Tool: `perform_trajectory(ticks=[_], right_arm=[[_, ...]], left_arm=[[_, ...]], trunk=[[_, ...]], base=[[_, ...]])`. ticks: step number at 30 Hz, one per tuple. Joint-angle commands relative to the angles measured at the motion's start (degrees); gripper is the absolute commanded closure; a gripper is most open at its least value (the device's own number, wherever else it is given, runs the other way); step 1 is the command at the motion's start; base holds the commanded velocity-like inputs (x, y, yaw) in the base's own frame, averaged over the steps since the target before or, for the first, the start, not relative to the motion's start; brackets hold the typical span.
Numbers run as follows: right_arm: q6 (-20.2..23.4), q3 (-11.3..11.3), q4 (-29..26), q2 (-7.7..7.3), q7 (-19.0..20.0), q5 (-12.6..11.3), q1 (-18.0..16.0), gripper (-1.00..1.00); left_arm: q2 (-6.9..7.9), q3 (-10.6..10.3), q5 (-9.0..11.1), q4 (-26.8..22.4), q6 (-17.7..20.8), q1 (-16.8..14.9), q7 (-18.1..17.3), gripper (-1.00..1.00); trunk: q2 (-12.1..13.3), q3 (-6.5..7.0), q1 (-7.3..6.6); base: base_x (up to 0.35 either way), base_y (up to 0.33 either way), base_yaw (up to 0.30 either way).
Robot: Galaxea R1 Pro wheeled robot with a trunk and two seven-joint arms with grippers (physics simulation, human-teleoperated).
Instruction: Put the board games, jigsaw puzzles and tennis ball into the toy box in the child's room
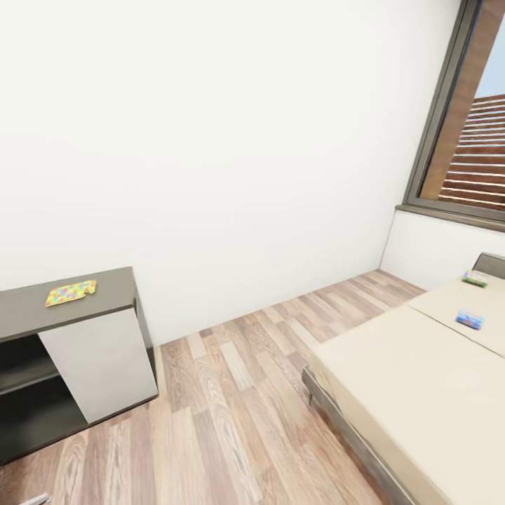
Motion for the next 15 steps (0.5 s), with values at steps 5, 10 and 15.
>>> perform_trajectory(ticks=[5,10,15], right_arm=[[0.0,-0.1,0.0,-0.08,0.0,-0.1,0.0,-1.0],[0.1,-0.1,0.0,-0.28,0.0,-0.1,0.0,-1.0],[0.2,-0.1,0.0,0.44,0.0,-0.3,0.0,-1.0]], left_arm=[[-0.03,0.0,0.0,0.0,0.0,0.0,0.0,-1.0],[-0.04,0.0,0.0,0.0,0.0,0.0,0.0,-1.0],[-0.86,0.0,0.2,0.1,-0.4,0.0,-0.1,-1.0]], trunk=[[0.0,-0.03,0.03],[0.0,-0.03,0.03],[1.6,0.69,-0.85]], base=[[0.254,0.223,0.0],[0.269,0.202,0.0],[0.057,0.024,0.0]])
